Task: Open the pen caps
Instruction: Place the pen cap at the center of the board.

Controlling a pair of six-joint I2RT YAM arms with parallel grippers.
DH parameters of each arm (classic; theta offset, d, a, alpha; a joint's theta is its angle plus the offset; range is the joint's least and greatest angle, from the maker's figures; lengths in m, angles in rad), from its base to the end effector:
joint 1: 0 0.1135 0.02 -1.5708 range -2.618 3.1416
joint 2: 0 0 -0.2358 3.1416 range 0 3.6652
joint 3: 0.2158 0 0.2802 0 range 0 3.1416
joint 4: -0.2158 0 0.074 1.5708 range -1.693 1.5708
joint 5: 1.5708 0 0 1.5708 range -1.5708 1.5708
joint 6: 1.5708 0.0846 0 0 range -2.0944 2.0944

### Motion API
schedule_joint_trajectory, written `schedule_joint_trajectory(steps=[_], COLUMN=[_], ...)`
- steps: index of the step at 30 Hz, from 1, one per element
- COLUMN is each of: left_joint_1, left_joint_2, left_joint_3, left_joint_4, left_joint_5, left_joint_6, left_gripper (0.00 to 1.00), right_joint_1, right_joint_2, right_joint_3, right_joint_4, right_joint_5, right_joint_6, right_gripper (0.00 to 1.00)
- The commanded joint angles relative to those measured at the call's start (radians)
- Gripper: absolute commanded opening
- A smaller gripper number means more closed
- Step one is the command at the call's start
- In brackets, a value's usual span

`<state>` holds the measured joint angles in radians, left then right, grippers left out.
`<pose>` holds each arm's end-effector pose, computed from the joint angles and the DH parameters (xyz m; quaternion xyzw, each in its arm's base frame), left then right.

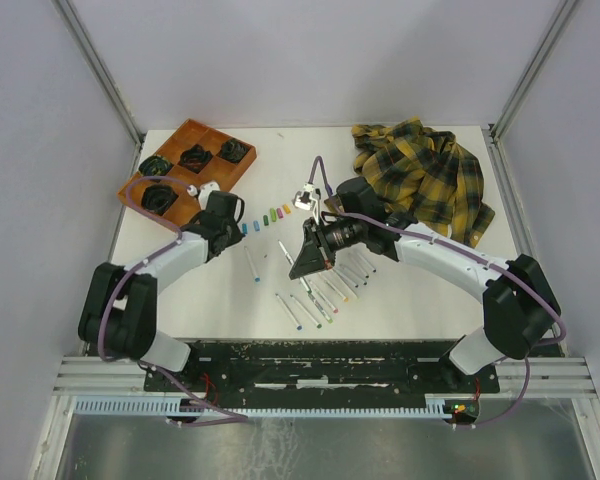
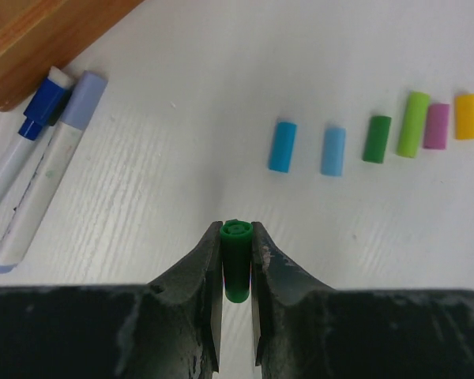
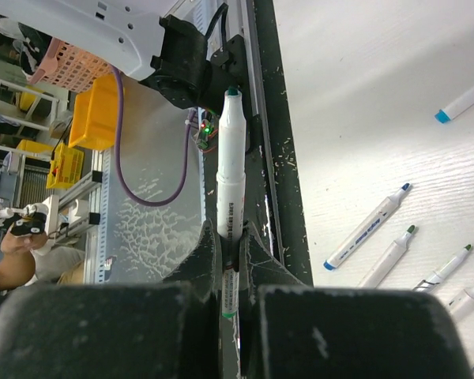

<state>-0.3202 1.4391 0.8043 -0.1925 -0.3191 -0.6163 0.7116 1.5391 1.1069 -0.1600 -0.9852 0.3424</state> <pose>0.3400 -0.0848 0.1197 -0.1928 0.9013 -0.0298 0.3868 0.2466 0.3057 0.2216 -0.3612 0.7237 0.5691 0.1480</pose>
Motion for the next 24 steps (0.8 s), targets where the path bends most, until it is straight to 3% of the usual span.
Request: schedule_joint_trajectory(steps=[1,11,18,24], left_joint_1=[0.014,0.028,0.03,0.033], left_joint_2=[0.12,0.34,0.403,0.429], left_joint_3=[0.125,0.313,0.369,0.38], left_joint_4=[-0.02,-0.122,-0.149,-0.166], left_joint_5=[-0.106,-0.139,-0.107,-0.073], left_joint_6=[0.09,0.168,0.205,0.217], left_gripper=[0.03,0.04,0.05,0.13], right_joint_1=[-0.001,-0.006,-0.008,-0.009], right_joint_2=[-0.017,-0.014,-0.011,-0.016], right_joint_3=[0.046,0.051,0.052,0.054], right_joint_4=[-0.002,-0.011,-0.016,-0.017], right_joint_5=[0.007,0.004,0.001,0.001], right_joint_6=[-0.023,-0.031,-0.034,-0.036], right_gripper=[0.0,0.0,0.0,0.0])
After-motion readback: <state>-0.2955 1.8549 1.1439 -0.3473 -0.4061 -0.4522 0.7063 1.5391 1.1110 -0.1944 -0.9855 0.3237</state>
